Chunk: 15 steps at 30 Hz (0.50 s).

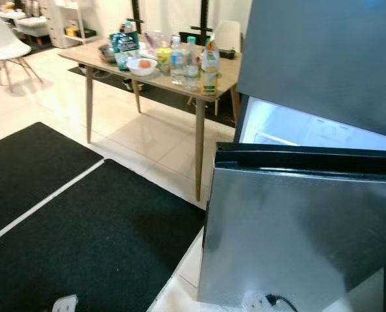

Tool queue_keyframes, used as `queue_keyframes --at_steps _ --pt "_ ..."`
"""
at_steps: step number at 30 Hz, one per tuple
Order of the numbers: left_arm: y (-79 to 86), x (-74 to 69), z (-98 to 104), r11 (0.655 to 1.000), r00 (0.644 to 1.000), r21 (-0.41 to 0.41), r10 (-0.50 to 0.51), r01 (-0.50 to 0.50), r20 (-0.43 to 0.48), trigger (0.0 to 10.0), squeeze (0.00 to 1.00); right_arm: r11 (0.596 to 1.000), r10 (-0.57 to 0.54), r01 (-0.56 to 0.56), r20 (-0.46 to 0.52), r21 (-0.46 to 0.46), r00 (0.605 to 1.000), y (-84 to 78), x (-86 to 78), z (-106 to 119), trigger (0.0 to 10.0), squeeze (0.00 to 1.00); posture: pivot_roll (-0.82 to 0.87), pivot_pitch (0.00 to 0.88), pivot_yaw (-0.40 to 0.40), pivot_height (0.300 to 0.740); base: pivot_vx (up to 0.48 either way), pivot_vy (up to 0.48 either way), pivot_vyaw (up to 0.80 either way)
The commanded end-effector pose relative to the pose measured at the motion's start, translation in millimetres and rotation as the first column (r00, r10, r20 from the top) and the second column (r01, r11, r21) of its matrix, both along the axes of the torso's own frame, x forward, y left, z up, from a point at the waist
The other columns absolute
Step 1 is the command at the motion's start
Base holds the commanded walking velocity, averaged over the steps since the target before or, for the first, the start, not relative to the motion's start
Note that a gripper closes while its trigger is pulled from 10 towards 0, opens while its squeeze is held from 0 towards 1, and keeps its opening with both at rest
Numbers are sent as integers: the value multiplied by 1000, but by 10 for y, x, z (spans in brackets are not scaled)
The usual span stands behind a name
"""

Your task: Restocking fridge

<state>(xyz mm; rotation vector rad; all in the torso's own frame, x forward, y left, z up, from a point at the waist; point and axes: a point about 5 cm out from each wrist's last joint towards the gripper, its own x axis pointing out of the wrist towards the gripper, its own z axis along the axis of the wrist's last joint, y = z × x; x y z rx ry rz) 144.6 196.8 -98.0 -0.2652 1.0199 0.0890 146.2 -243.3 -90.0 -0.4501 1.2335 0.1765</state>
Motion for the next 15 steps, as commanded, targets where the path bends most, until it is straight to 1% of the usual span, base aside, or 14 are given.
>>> queue_keyframes --at_steps 1,3,9,15 --pt "40 -75 -22 1000 1000 12 -5 6 -28 10000 0 1000 23 -23 -20 -11 1000 54 8 -12 10000 0 -100 0 15 740 315 0 0" --pt "42 -77 -22 1000 1000 13 -6 6 -28 10000 0 1000 22 -23 -29 -19 999 44 -5 -15 10000 0 -100 0 15 740 315 0 0" --pt "111 -110 -21 1000 999 21 -4 5 -33 10000 0 1000 13 -14 -63 -24 998 28 -47 -26 10000 0 -101 0 14 740 316 0 -784" --pt "175 -138 -17 999 999 32 -4 5 -36 10000 0 998 -11 6 -78 -59 997 -16 -67 -22 10000 0 -101 0 13 740 311 0 -786"
